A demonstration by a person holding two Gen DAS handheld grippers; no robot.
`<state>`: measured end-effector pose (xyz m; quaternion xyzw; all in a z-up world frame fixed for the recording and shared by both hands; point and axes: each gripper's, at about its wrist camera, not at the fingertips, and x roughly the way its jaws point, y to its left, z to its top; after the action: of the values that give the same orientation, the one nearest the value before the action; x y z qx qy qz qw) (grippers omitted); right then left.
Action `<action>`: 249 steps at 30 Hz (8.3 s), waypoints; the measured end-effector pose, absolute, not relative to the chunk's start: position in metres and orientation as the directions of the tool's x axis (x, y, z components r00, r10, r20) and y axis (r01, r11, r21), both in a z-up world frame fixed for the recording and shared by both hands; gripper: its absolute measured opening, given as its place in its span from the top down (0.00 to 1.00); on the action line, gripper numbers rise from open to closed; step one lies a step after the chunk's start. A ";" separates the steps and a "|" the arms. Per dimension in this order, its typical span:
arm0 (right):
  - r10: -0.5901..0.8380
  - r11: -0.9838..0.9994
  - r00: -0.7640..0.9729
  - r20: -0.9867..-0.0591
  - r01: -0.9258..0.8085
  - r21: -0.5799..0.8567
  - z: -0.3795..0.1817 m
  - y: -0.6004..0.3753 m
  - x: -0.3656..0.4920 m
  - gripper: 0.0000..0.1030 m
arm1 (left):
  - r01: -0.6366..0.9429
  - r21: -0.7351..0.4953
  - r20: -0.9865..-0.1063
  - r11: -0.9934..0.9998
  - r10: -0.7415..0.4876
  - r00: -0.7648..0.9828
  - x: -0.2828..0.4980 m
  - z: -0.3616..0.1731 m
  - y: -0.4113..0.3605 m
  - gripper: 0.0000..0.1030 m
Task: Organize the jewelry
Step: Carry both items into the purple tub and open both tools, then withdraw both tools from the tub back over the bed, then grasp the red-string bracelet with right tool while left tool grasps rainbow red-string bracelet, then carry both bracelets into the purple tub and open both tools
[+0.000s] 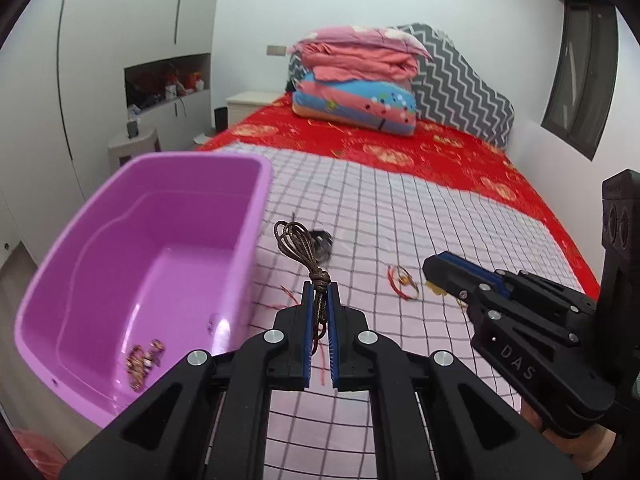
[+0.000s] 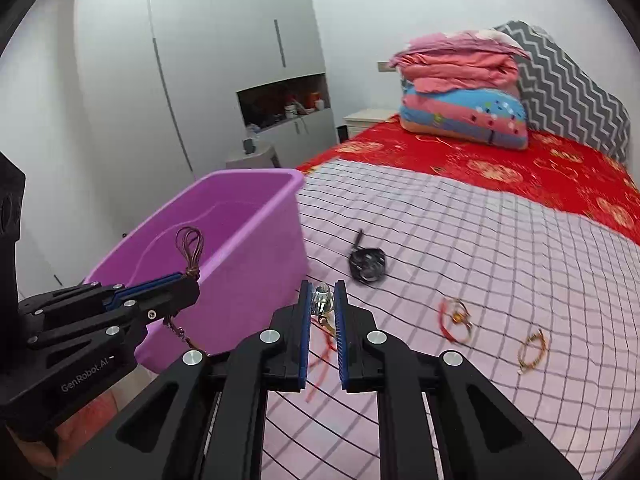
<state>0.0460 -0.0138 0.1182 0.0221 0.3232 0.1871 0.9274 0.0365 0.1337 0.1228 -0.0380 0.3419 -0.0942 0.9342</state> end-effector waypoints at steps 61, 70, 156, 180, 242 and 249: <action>0.466 0.840 0.555 -0.689 -0.522 0.148 0.102 0.140 0.104 0.54 | -0.335 -0.039 -0.758 0.942 0.190 0.623 0.047 0.081 0.292 0.08; 0.460 0.853 0.570 -0.680 -0.495 0.162 0.101 0.115 0.094 0.49 | -0.317 -0.026 -0.753 0.948 0.190 0.630 0.040 0.086 0.273 0.06; 0.176 0.984 0.588 -0.789 -0.113 0.135 -0.077 -0.135 0.163 0.35 | -0.113 0.019 -0.839 0.993 0.077 0.538 0.158 -0.071 0.058 0.06; 0.092 0.990 0.574 -0.814 -0.139 0.014 -0.107 -0.118 0.213 0.44 | -0.108 0.028 -0.842 0.994 0.082 0.534 0.185 -0.101 0.052 0.13; 0.278 0.959 0.700 -0.658 -0.158 0.238 0.039 -0.109 0.017 0.88 | 0.145 -0.094 -0.714 0.985 -0.168 0.680 0.019 0.059 0.060 0.93; 0.361 0.932 0.732 -0.578 -0.265 0.247 0.089 -0.067 0.027 0.88 | 0.097 -0.099 -0.635 0.990 -0.137 0.760 0.023 0.105 0.099 0.93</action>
<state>0.0272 -0.0672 0.0888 0.0738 0.3252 0.1688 0.9275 0.0226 0.0990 0.1046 -0.0300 0.3405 -0.0624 0.9377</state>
